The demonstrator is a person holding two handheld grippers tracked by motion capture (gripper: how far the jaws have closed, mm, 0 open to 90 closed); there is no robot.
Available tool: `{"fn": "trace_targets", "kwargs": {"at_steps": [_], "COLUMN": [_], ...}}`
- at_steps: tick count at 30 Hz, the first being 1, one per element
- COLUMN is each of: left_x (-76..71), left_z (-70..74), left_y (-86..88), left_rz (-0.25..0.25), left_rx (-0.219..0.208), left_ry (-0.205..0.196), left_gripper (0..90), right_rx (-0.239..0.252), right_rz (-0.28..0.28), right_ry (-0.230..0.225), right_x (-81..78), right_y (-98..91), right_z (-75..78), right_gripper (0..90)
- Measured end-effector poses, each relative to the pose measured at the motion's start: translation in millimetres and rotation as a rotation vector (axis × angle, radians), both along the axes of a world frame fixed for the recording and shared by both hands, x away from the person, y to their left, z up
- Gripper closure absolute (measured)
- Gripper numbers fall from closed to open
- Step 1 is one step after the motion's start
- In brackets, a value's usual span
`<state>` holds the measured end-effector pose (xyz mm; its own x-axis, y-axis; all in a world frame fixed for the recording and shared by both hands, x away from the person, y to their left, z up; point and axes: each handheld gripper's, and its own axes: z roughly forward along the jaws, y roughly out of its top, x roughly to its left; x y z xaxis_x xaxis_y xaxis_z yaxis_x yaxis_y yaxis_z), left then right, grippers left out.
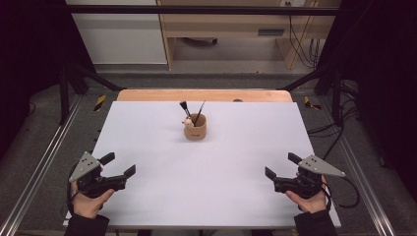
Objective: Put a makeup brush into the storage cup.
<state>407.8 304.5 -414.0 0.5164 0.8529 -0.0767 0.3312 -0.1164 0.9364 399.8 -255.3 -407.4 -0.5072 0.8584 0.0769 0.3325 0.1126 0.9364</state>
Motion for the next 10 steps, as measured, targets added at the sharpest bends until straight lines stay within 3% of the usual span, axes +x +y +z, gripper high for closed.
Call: {"fn": "trace_targets", "kwargs": {"at_steps": [10], "left_x": [-0.1], "left_z": [-2.9], "left_y": [7.2], "left_rz": [0.009], "left_rx": [0.006], "left_ry": [-0.001], "left_gripper": [8.8], "right_rx": [-0.002], "right_rz": [-0.001], "right_ry": [-0.002], "right_x": [0.4], "right_y": [-0.4], "right_z": [-1.1], "right_gripper": [4.0]}}
